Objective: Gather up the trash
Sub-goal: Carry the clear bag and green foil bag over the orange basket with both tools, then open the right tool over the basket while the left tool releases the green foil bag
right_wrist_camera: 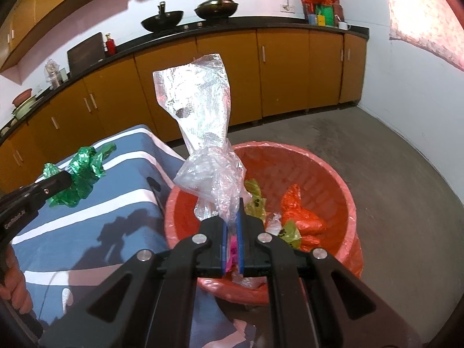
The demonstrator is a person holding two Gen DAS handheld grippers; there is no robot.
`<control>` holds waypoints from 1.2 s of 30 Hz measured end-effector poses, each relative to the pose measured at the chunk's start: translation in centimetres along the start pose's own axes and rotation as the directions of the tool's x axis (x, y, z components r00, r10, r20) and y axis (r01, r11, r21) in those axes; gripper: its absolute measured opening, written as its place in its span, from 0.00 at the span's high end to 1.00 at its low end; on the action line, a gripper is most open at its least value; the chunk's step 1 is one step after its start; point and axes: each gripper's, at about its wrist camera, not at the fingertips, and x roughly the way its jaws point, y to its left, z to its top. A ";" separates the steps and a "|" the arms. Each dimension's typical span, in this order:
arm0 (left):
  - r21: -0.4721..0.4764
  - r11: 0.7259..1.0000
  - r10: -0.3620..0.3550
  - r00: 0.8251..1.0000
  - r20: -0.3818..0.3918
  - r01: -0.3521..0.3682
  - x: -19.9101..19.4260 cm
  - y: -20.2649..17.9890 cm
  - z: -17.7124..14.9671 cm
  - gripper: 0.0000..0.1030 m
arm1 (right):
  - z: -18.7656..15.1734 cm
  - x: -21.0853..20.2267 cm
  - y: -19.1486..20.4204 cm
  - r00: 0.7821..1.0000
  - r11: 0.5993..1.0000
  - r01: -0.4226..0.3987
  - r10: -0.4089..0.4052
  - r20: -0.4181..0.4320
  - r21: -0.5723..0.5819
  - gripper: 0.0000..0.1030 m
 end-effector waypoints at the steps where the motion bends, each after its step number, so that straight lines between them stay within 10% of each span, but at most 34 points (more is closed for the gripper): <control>1: 0.002 1.000 -0.006 1.000 -0.001 0.006 0.2 -0.1 0.1 0.95 | 0.0 0.2 -0.4 1.000 1.000 0.014 -0.014 -0.006 0.012 0.93; 36: 0.107 0.979 -0.165 0.981 -0.099 0.175 8.9 -9.5 1.1 0.95 | -0.6 4.1 -8.2 0.991 0.981 0.118 -0.106 -0.083 0.153 0.89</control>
